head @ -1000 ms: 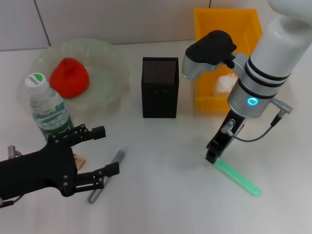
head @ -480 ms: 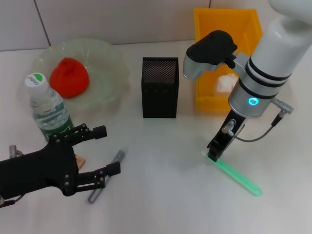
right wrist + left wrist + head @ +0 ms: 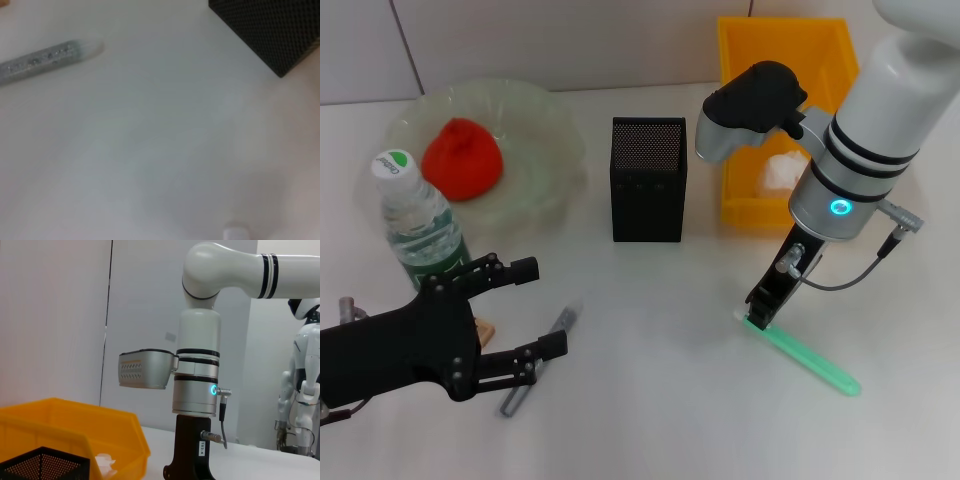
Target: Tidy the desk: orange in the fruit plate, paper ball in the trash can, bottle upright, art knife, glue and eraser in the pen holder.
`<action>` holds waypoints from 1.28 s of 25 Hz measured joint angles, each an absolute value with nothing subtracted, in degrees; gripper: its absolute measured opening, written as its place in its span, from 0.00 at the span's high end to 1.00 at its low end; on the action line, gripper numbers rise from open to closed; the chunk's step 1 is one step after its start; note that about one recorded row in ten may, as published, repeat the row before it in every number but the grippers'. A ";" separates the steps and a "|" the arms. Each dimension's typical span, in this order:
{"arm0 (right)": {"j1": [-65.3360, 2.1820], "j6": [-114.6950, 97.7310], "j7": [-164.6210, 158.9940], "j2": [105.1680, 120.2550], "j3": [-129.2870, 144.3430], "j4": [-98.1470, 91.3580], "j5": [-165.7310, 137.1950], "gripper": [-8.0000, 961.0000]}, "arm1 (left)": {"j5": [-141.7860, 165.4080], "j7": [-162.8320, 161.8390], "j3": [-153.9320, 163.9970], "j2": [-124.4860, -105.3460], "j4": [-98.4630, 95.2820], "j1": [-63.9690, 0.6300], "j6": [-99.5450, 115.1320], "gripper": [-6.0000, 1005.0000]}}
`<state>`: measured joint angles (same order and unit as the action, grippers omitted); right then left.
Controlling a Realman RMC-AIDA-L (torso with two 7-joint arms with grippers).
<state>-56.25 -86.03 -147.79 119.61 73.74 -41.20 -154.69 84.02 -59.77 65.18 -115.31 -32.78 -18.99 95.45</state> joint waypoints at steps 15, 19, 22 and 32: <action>-55.81 -86.69 -147.74 119.62 73.74 -43.76 -154.64 0.95 | 84.02 -59.86 65.14 -115.31 -32.78 -18.98 95.43 0.15; -55.36 -87.21 -147.74 119.62 73.74 -45.28 -154.61 0.95 | 84.02 -59.94 65.20 -115.31 -32.78 -18.98 95.44 0.15; -54.66 -87.96 -147.76 119.62 73.74 -47.60 -154.53 0.95 | 84.02 -59.94 65.20 -115.36 -32.84 -18.98 95.45 0.15; -53.15 -89.97 -148.22 119.56 73.74 -54.25 -154.35 0.95 | 84.02 -59.94 65.20 -115.48 -32.88 -19.06 95.45 0.15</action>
<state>-53.15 -89.97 -148.22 119.56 73.74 -54.25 -154.35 84.02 -59.94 65.20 -115.48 -32.88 -19.06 95.45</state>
